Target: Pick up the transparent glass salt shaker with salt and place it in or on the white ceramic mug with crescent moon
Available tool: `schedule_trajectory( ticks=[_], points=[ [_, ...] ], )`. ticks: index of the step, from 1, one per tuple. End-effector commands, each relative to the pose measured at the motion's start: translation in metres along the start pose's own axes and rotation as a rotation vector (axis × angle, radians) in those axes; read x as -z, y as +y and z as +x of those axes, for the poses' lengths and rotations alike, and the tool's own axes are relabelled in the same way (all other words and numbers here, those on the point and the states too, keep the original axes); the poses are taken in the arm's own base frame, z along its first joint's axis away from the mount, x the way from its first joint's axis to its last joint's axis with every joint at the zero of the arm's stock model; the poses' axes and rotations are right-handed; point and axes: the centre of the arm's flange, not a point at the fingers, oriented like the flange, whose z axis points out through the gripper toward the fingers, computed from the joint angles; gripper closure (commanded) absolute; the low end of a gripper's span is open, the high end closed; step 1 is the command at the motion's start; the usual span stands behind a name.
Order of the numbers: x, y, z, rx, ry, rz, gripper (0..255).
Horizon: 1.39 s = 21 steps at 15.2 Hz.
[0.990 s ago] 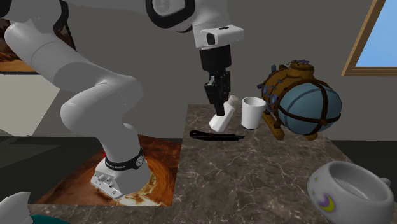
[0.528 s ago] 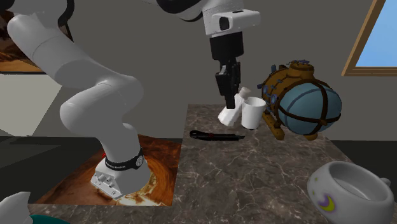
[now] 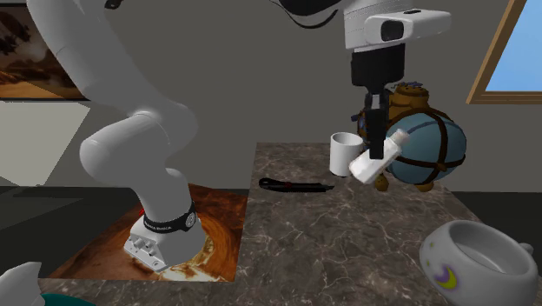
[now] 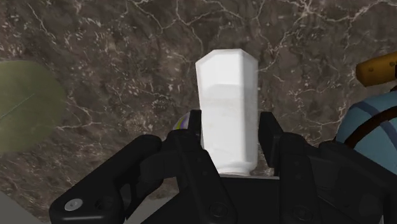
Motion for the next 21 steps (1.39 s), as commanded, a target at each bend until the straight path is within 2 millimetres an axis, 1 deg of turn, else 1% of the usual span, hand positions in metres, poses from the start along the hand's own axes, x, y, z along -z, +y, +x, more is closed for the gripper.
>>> schedule_trajectory(
  ticks=[1,15,16,21],
  points=[
    [-0.004,-0.001,0.024,0.0,0.0,0.0,255],
    [-0.036,-0.002,0.206,0.0,0.0,0.0,255],
    [-0.037,-0.002,0.212,0.0,0.0,0.0,255],
    [-0.063,-0.003,0.206,0.0,0.0,0.0,255]
  ],
)
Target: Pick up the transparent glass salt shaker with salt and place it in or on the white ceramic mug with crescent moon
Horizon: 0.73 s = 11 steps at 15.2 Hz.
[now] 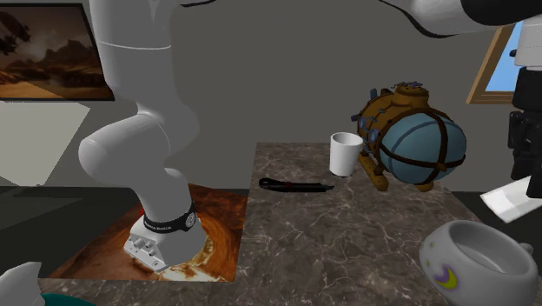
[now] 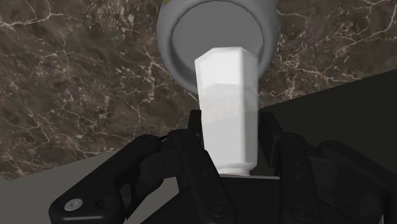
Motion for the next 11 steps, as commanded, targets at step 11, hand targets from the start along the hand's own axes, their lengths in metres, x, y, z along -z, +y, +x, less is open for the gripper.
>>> schedule_trajectory(
  ticks=[11],
  points=[
    [-0.061,-0.002,-0.012,0.0,0.001,0.0,255]
  ],
)
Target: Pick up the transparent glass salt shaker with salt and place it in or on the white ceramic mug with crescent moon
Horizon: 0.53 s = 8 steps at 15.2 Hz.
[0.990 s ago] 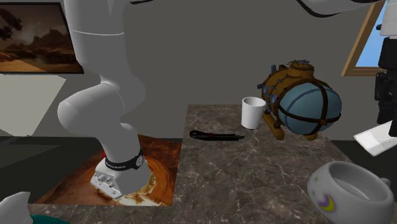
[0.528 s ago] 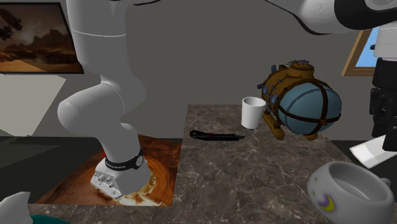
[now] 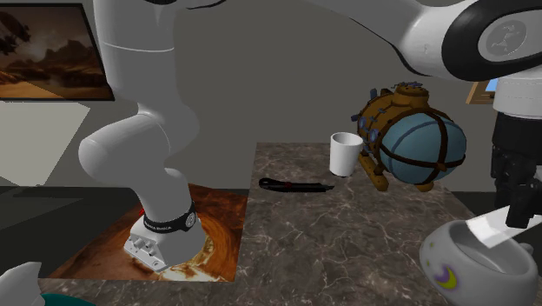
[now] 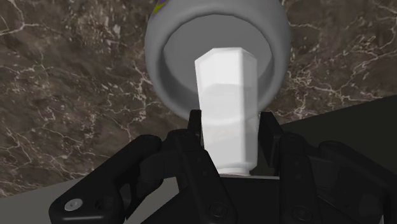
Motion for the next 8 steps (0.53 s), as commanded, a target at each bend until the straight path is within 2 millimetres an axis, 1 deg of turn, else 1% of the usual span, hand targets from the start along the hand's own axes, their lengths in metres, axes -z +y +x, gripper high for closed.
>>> schedule_trajectory(
  ticks=[1,7,8],
  points=[
    [-0.0041,0.0,0.0001,0.0,0.001,0.0,255],
    [-0.0042,0.0,0.0001,0.0,0.001,0.0,255],
    [-0.0042,0.0,0.0001,0.0,0.001,0.0,0]
  ],
)
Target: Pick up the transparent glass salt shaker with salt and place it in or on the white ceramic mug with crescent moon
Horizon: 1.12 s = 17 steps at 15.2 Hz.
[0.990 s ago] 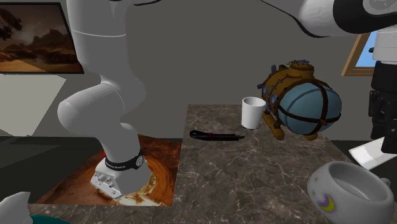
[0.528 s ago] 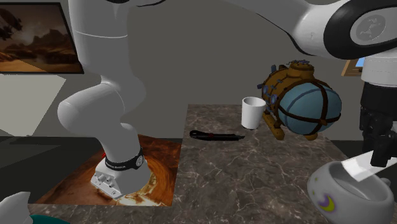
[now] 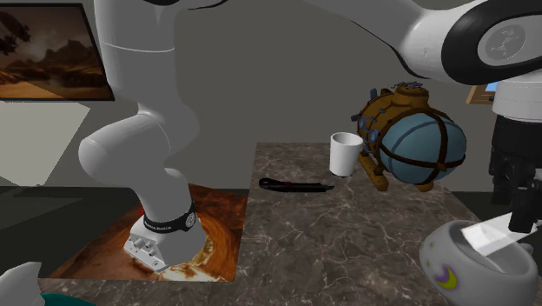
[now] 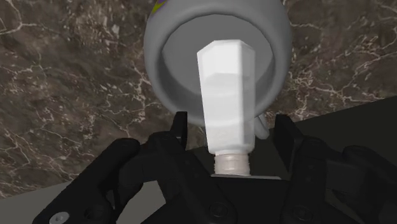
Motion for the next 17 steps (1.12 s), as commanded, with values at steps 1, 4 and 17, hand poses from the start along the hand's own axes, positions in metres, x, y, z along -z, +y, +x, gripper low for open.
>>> schedule_trajectory(
  ticks=[1,4,17],
  points=[
    [0.0,0.0,0.0,0.0,0.0,0.0,0],
    [0.0,0.0,0.0,0.0,0.0,0.0,0],
    [0.05,0.0,0.0,0.0,0.0,0.0,0]
  ],
)
